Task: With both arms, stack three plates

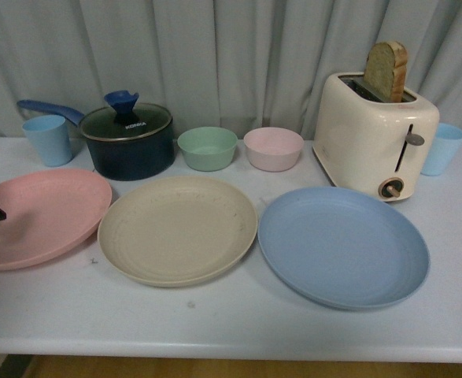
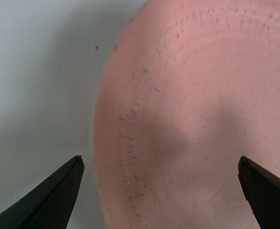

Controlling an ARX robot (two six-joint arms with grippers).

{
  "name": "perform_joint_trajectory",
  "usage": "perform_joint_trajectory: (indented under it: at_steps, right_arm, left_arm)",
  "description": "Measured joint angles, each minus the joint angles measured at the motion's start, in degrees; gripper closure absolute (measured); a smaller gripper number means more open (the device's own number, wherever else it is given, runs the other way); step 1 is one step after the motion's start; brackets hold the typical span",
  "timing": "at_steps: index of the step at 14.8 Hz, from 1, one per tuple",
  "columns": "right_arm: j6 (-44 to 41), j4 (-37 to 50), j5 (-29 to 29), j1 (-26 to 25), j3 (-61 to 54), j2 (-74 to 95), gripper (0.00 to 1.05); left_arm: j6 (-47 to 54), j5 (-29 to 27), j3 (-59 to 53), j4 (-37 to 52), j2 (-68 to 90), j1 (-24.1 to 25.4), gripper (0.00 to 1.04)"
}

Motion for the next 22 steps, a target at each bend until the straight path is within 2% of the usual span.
perform_joint_trajectory:
  at_steps: [1,2,3,7,9,13,14,15,16,19,20,22]
  right_arm:
    - [0.00,0.00,0.00,0.00,0.00,0.00,0.06]
    - [0.00,0.00,0.00,0.00,0.00,0.00,0.06]
    - [0.00,0.00,0.00,0.00,0.00,0.00,0.06]
    - [0.00,0.00,0.00,0.00,0.00,0.00,0.06]
    - [0.00,0.00,0.00,0.00,0.00,0.00,0.06]
    - [0.00,0.00,0.00,0.00,0.00,0.00,0.06]
    - [0.00,0.00,0.00,0.00,0.00,0.00,0.06]
    - [0.00,0.00,0.00,0.00,0.00,0.00,0.06]
    - [0.00,0.02,0.00,0.00,0.00,0.00,0.06]
    - [0.00,0.00,0.00,0.00,0.00,0.00,0.06]
    - [0.00,0.00,0.00,0.00,0.00,0.00,0.06]
    - [0.00,0.00,0.00,0.00,0.00,0.00,0.06]
  left_arm:
    - [1.07,-1.27,0.00,-0.70,0.57,-0.33,0.07]
    - [2.25,-2.75,0.11,-0.85,0.92,-0.31,0.15]
    - [3.10,-4.26,0.15,-1.29,0.92,-0.09,0.42]
    - [2.64,-4.63,0.42,-1.90,0.42,0.87,0.89]
    - [1.44,-3.72,0.33,-2.51,-1.88,2.29,1.02]
    - [7.21,-4.68,-3.23,-6.40,-13.53,7.28,1.02]
    - [7.50,-4.31,-4.39,-6.38,-17.27,7.50,1.02]
    - [7.45,-3.06,-5.62,-6.34,-21.44,5.73,1.02]
    - [7.04,-1.88,-6.43,-5.05,-24.96,1.81,1.02]
    - [5.14,-0.72,-8.04,-2.23,-25.64,-14.19,1.02]
    - [4.70,-1.81,-8.26,-1.05,-23.28,-18.05,1.02]
    - [2.86,-3.74,-8.26,1.38,-19.41,-21.88,1.02]
